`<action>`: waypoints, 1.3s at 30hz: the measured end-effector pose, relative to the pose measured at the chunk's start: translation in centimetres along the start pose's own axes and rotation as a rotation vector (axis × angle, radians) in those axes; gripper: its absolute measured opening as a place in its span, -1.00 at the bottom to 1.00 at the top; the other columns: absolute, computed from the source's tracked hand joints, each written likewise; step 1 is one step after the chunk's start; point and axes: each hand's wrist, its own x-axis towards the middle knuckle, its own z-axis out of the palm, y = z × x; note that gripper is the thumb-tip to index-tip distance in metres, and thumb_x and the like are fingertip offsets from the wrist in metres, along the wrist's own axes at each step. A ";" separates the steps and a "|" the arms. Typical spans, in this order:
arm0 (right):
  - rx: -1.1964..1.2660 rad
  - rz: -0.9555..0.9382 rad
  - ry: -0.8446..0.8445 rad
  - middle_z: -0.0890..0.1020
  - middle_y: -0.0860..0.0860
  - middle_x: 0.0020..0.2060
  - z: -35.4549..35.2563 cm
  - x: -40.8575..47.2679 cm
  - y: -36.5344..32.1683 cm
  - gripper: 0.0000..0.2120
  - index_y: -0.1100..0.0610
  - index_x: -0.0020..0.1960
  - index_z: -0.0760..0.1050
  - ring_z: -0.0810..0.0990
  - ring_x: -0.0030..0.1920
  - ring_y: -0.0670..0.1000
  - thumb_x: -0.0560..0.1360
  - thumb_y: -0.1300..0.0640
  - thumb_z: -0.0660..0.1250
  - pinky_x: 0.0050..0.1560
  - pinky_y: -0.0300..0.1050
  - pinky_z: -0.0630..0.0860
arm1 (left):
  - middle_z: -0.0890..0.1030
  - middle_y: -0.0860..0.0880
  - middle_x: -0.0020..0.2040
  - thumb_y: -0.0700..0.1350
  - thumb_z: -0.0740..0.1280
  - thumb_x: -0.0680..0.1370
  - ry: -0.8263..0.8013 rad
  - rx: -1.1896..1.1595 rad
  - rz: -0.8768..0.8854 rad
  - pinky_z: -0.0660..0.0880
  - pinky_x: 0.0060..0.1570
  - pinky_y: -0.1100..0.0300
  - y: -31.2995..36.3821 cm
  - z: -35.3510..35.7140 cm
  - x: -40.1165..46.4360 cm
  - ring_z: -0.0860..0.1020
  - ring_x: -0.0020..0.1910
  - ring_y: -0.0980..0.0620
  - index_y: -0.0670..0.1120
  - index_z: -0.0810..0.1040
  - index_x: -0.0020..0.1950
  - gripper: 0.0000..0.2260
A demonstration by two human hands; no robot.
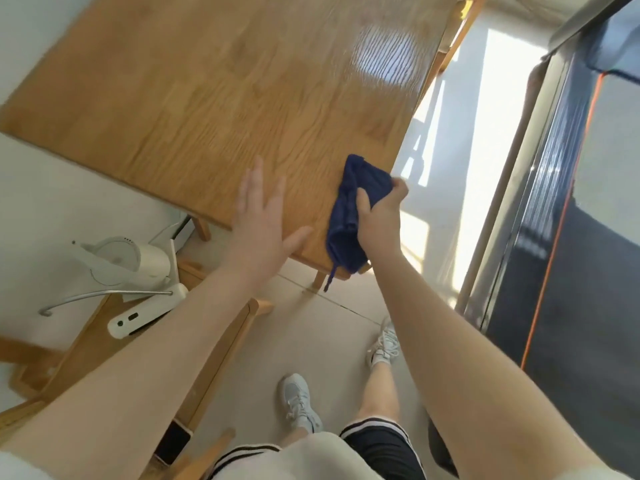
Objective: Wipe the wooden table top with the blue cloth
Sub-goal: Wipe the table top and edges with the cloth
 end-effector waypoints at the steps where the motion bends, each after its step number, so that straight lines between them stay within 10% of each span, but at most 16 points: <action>1: 0.010 0.010 -0.027 0.47 -0.04 0.09 -0.1 -1.2 0.8 -0.57 0.06 0.35 0.08 0.53 0.03 -0.06 0.57 0.08 0.19 -0.14 -0.32 0.39 | -0.24 -0.12 0.54 0.04 0.30 0.53 -0.027 -0.024 0.059 -0.15 0.45 0.00 1.1 0.0 0.7 -0.22 0.52 -0.10 -0.12 0.00 0.54 -0.30; 6: 0.006 0.090 -0.118 0.50 0.07 0.12 -0.7 0.9 1.1 -0.55 0.14 0.35 0.10 0.53 0.02 0.02 0.57 0.01 0.19 -0.15 -0.27 0.45 | -0.11 -0.09 0.56 -0.30 0.18 0.54 -0.108 -0.042 0.048 -0.07 0.49 0.08 4.8 0.4 5.9 -0.10 0.53 -0.03 -0.14 0.00 0.54 -0.39; 11: -0.063 0.112 -0.050 0.47 0.15 0.20 -2.0 14.0 -2.1 -0.48 0.18 0.36 0.10 0.50 0.15 0.14 0.56 -0.09 0.17 0.19 0.07 0.44 | -0.17 0.02 0.56 0.09 0.38 0.47 -0.207 -0.038 -0.014 -0.04 0.44 0.13 8.1 0.5 11.0 -0.11 0.53 0.04 -0.04 -0.06 0.55 -0.17; 19: -0.028 0.124 -0.242 0.39 0.14 0.32 -4.4 15.3 -3.7 -0.43 0.18 0.48 -0.05 0.44 0.25 0.13 0.59 0.09 0.14 0.18 -0.07 0.39 | -0.24 -0.11 0.54 0.26 0.45 0.31 -0.347 0.307 -0.042 -0.02 0.48 0.05 11.2 0.2 18.0 -0.14 0.53 -0.08 -0.08 -0.17 0.54 0.08; 25: 0.108 0.340 -0.250 0.44 0.11 0.04 -3.4 19.5 -4.6 -0.64 0.19 0.22 0.32 0.47 0.12 0.09 0.51 0.02 0.16 0.10 -0.08 0.36 | -0.29 -0.15 0.53 0.41 0.36 0.23 -0.404 0.399 -0.056 -0.11 0.46 0.07 11.8 1.1 18.4 -0.22 0.52 -0.11 -0.12 -0.24 0.53 0.18; 32: -0.097 0.239 -0.133 0.51 0.20 0.18 -5.7 32.2 -8.8 -0.57 0.25 0.27 0.38 0.43 0.27 0.19 0.57 -0.04 0.18 0.20 -0.02 0.37 | 0.29 -0.03 0.43 0.35 0.30 0.36 -0.159 0.305 0.004 0.18 0.37 0.05 11.1 -0.3 21.9 0.27 0.38 -0.01 -0.05 0.32 0.44 -0.24; 35: 0.082 0.294 -0.187 0.49 -0.01 -0.12 -5.9 31.4 -8.5 -0.86 0.11 0.11 0.36 0.48 0.18 0.06 0.57 0.12 0.19 0.17 -0.08 0.39 | 0.19 -0.06 0.49 0.32 0.36 0.35 -0.133 0.329 0.054 0.13 0.40 0.04 12.4 -0.3 25.5 0.18 0.45 -0.05 -0.05 0.21 0.49 -0.17; 39: 0.041 0.166 -0.263 0.43 0.00 0.16 -5.4 29.0 -5.5 -0.54 0.12 0.41 0.15 0.40 0.13 -0.07 0.56 0.12 0.20 0.11 -0.19 0.30 | -0.11 -0.07 0.56 0.34 0.43 0.26 -0.268 0.415 0.090 -0.09 0.47 0.04 13.6 -0.9 31.9 -0.08 0.53 -0.05 -0.03 -0.04 0.55 0.05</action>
